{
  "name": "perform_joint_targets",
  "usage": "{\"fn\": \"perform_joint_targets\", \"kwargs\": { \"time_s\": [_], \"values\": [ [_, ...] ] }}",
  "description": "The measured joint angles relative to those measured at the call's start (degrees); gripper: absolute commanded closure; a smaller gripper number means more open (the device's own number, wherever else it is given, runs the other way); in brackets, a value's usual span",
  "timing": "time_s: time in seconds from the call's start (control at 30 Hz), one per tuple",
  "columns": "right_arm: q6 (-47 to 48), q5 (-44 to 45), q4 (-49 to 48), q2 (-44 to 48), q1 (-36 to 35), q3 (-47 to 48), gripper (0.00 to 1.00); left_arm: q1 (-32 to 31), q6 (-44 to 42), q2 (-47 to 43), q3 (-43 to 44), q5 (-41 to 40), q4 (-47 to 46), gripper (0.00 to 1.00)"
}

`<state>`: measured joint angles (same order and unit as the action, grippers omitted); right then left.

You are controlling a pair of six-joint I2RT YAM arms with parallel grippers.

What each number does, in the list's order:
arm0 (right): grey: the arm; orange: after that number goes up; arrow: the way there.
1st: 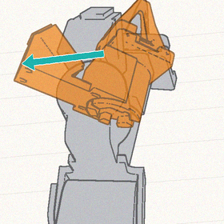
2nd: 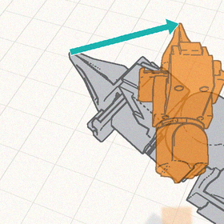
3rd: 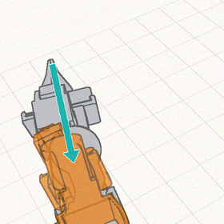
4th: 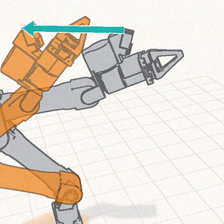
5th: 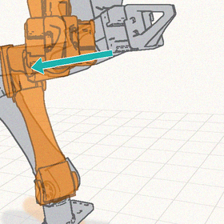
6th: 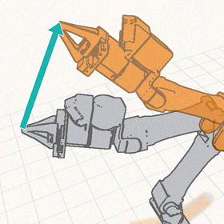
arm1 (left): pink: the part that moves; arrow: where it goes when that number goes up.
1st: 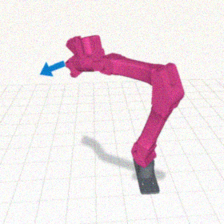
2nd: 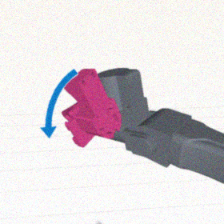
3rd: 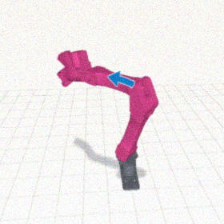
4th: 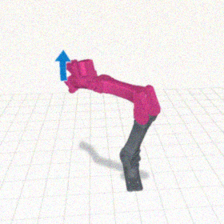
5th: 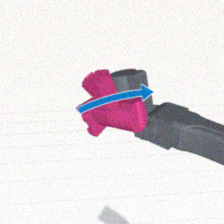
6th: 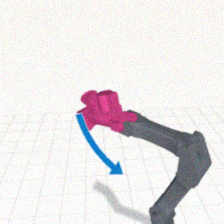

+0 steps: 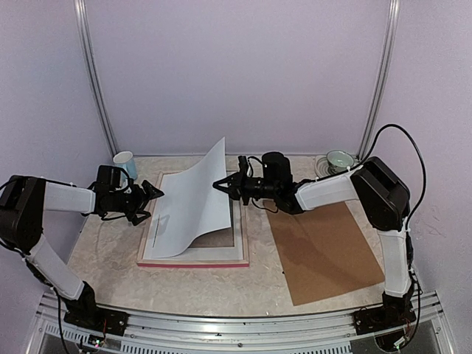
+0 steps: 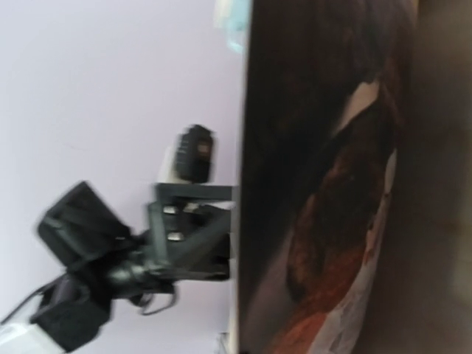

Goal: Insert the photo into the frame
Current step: Place the photo on the mat board.

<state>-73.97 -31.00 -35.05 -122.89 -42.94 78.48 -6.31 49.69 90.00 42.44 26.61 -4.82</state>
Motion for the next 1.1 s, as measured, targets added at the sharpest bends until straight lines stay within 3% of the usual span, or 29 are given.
{"fn": "perform_joint_targets", "kwargs": {
  "time_s": [0.23,0.77,1.1],
  "values": [
    [-4.1,-1.2,-7.0,0.0,0.0,0.0,1.0,0.0,0.0,0.0,0.0,0.1,-0.4,0.01],
    [-1.3,-1.8,-2.4,-1.9,0.0,1.3,1.0,-0.1,0.2,0.0,-0.3,0.2,-0.8,0.01],
    [-3.3,-2.9,-4.8,-3.7,0.0,1.8,1.0,-0.1,0.2,0.0,-0.3,0.2,-0.8,0.01]
  ]
}}
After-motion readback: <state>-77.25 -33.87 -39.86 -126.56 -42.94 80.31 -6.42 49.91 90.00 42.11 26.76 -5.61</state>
